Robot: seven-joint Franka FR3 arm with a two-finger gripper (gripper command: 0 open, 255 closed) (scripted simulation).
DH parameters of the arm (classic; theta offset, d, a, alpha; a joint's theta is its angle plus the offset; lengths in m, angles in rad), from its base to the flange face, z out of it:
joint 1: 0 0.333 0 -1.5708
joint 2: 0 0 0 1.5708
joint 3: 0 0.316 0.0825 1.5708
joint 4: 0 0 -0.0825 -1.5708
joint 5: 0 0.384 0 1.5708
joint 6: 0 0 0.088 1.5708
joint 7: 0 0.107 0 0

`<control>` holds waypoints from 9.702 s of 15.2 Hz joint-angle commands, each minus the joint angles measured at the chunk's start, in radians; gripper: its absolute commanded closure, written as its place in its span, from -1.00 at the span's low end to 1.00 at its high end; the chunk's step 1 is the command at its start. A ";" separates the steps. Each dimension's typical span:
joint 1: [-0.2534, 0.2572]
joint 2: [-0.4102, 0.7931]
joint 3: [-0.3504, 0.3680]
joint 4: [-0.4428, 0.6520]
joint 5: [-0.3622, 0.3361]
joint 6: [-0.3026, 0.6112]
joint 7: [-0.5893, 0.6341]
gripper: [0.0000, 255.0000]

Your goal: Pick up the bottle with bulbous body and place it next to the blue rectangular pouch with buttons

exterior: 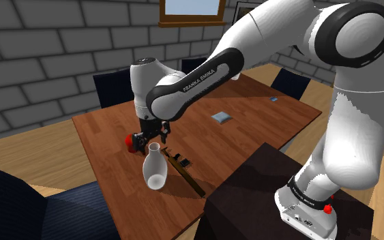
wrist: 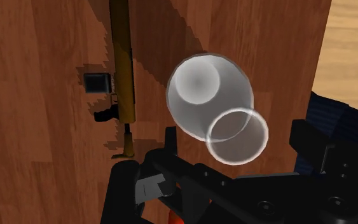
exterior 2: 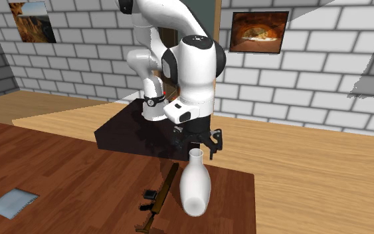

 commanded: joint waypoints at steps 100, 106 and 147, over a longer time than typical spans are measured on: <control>-0.258 -0.488 -0.179 0.210 0.157 -0.677 -0.498 1.00; -0.322 -0.512 -0.263 0.182 0.139 -0.675 -0.645 1.00; -0.472 -0.415 -0.449 -0.073 0.090 -0.320 -0.967 1.00</control>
